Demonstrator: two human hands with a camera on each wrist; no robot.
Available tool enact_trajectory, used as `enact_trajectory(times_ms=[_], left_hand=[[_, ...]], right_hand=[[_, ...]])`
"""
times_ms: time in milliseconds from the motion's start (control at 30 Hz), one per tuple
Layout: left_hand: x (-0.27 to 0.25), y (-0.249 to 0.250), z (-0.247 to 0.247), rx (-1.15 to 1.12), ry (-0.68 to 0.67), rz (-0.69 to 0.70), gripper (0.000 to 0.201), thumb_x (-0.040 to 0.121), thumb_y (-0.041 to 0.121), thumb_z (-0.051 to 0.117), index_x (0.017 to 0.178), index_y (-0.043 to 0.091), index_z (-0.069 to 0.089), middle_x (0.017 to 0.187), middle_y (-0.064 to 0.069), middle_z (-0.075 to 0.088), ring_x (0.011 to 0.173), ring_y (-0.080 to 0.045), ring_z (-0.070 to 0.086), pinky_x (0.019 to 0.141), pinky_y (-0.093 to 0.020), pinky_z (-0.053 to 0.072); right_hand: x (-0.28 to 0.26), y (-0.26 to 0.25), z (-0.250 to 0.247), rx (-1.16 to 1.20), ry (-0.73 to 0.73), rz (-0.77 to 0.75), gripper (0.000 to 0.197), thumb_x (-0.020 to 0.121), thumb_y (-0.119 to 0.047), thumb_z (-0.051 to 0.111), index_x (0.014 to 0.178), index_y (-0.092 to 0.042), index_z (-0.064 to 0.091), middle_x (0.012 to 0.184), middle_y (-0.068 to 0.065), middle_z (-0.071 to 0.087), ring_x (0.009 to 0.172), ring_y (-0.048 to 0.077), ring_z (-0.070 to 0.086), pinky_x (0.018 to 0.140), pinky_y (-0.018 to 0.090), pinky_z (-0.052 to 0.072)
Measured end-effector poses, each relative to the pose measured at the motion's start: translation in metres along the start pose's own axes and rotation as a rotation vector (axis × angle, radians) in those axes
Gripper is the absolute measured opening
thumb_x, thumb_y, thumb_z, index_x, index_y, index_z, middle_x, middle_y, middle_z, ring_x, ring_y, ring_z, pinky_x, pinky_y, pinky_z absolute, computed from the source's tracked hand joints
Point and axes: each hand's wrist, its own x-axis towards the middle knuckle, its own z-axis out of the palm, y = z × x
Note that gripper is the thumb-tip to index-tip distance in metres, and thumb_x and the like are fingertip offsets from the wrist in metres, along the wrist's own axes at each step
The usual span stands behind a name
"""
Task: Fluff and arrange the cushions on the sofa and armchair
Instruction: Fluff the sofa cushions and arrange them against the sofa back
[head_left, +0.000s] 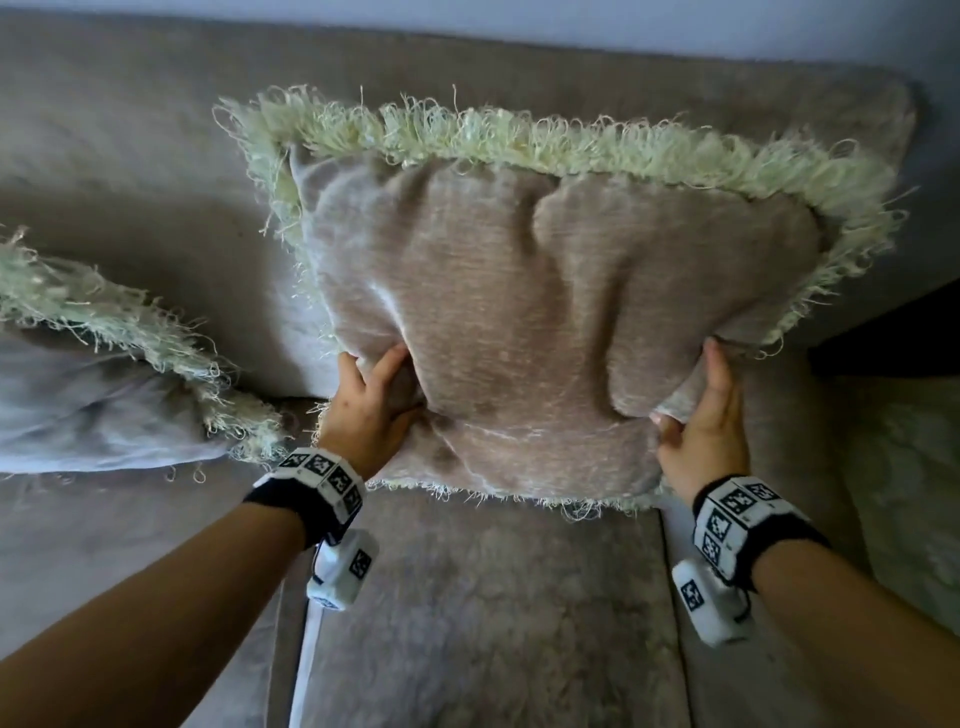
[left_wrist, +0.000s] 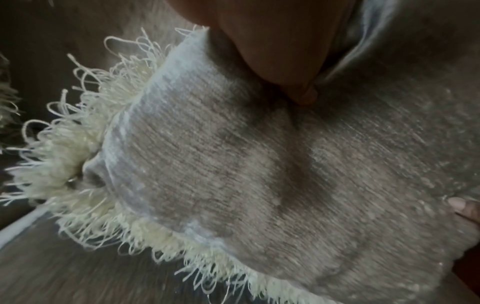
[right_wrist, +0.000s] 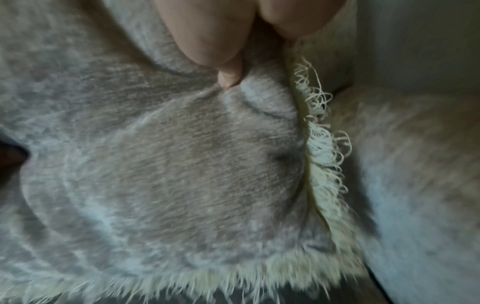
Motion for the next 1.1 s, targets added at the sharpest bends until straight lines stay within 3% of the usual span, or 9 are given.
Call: enact_trajectory(times_ms=[233,333,533,667,767,833,900,1000,1100], left_hand=[[-0.012,-0.020,0.048,0.084,0.018,-0.062,0.084,0.058,0.016,0.090,0.124,0.021,0.038,0.105,-0.042,0.048,0.079,-0.055,0.060,0.061,-0.053,0.054],[-0.020,-0.034,0.063,0.106,0.018,-0.074,0.086,0.056,0.016,0.091,0.124,0.021,0.038,0.115,-0.042,0.046,0.097,-0.057,0.055,0.068,-0.056,0.055],[-0.028,-0.035,0.078,0.138,0.003,-0.078,0.085,0.050,0.015,0.093,0.117,0.012,0.041,0.110,-0.041,0.046,0.092,-0.055,0.056,0.068,-0.052,0.054],[-0.031,-0.042,0.077,0.176,-0.040,-0.101,0.083,0.054,0.024,0.093,0.118,0.016,0.042,0.114,-0.039,0.044,0.092,-0.054,0.055,0.068,-0.051,0.054],[-0.034,-0.043,0.075,0.223,-0.042,-0.142,0.090,0.056,0.032,0.091,0.126,0.023,0.036,0.114,-0.037,0.044,0.090,-0.052,0.055,0.067,-0.053,0.054],[-0.041,-0.044,0.073,0.282,-0.040,-0.139,0.102,0.057,0.035,0.090,0.134,0.033,0.023,0.110,-0.037,0.044,0.092,-0.050,0.052,0.071,-0.054,0.052],[-0.051,-0.042,0.068,0.344,-0.043,-0.138,0.106,0.061,0.037,0.087,0.139,0.039,0.014,0.118,-0.037,0.041,0.103,-0.049,0.047,0.083,-0.056,0.049],[-0.066,-0.032,0.053,0.373,-0.095,-0.230,0.110,0.066,0.022,0.083,0.144,0.046,0.008,0.135,-0.033,0.030,0.123,-0.046,0.037,0.095,-0.056,0.045],[-0.081,-0.014,0.024,0.375,-0.157,-0.342,0.101,0.067,0.008,0.070,0.146,0.044,0.017,0.141,-0.023,0.022,0.131,-0.040,0.027,0.100,-0.049,0.041]], right_hand=[[-0.006,0.057,0.052,-0.056,-0.050,0.032,0.102,0.080,0.000,0.061,0.139,-0.044,-0.008,0.157,0.002,0.008,0.116,0.040,0.052,0.085,0.035,0.046],[-0.008,0.070,0.063,-0.059,-0.078,-0.059,0.101,0.077,0.002,0.065,0.141,-0.035,-0.004,0.150,-0.014,0.004,0.125,0.041,0.046,0.091,0.039,0.047],[-0.003,0.086,0.075,-0.058,-0.120,-0.090,0.101,0.077,0.003,0.064,0.140,-0.034,-0.006,0.155,-0.001,0.001,0.139,0.037,0.028,0.105,0.045,0.039],[0.000,0.096,0.078,-0.058,-0.127,-0.162,0.097,0.076,0.002,0.065,0.145,-0.025,0.001,0.151,-0.005,0.004,0.137,0.037,0.030,0.102,0.047,0.043],[-0.005,0.099,0.075,-0.080,-0.110,-0.131,0.098,0.075,0.003,0.070,0.146,-0.019,0.006,0.150,0.011,0.013,0.134,0.035,0.029,0.096,0.043,0.042],[-0.010,0.096,0.067,-0.095,-0.141,-0.097,0.104,0.074,0.003,0.072,0.149,-0.022,0.004,0.146,0.023,0.022,0.130,0.032,0.027,0.086,0.045,0.047],[-0.014,0.091,0.054,-0.112,-0.195,-0.065,0.111,0.075,-0.001,0.073,0.150,-0.031,-0.003,0.148,0.019,0.022,0.129,0.034,0.027,0.080,0.045,0.050],[-0.022,0.082,0.027,-0.207,-0.293,-0.006,0.111,0.077,-0.008,0.072,0.149,-0.041,-0.005,0.153,0.009,0.013,0.131,0.036,0.024,0.086,0.045,0.049],[-0.027,0.068,-0.010,-0.295,-0.378,0.023,0.098,0.077,-0.012,0.072,0.150,-0.039,0.011,0.152,0.009,0.012,0.131,0.038,0.025,0.097,0.048,0.044]])
